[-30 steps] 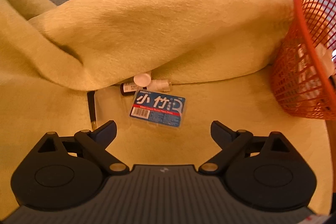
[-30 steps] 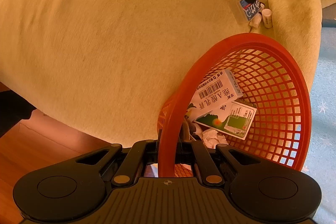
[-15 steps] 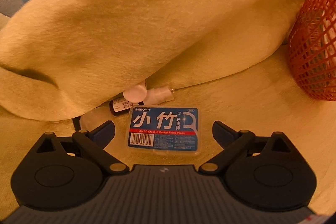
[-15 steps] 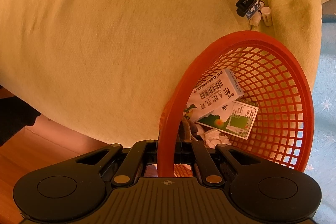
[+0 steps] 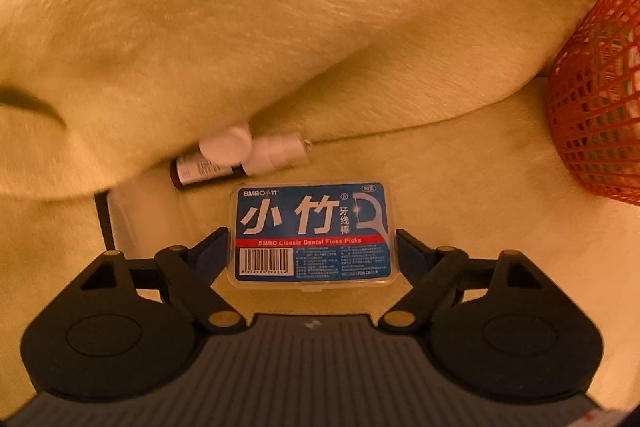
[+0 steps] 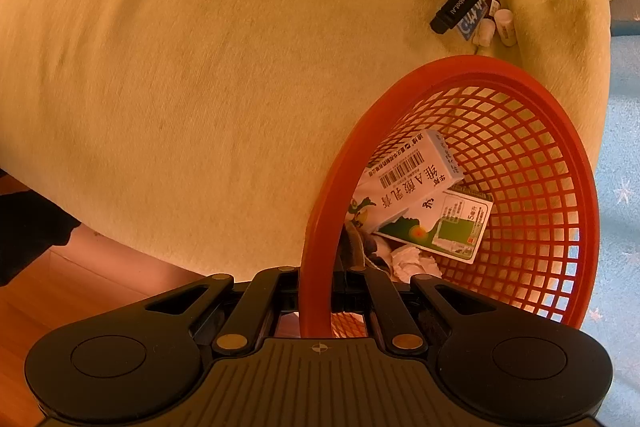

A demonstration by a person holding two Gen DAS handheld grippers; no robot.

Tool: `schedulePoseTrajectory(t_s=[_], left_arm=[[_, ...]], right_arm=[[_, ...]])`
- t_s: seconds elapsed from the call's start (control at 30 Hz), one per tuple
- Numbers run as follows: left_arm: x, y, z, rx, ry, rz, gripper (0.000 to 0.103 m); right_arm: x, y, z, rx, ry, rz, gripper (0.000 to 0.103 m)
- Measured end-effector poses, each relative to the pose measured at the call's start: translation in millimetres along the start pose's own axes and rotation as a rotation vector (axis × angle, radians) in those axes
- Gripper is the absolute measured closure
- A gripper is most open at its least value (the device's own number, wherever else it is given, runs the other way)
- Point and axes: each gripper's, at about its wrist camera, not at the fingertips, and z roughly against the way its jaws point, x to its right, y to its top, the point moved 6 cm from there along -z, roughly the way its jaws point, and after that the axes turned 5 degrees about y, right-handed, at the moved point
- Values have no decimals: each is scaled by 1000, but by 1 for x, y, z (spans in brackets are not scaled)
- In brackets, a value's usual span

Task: Collect trash
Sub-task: 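Move the left tool to the blue floss-pick box and grasp it, then carry the floss-pick box into the wastebasket and release it while the right tool holds the basket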

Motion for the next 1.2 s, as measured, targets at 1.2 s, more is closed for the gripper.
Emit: schedulePoseTrajectory(t_s=[1.2], left_arm=[[46,-37,184,137,32,252,20]], right_arm=[[-12,-2,-8,-45,-80,89,102]])
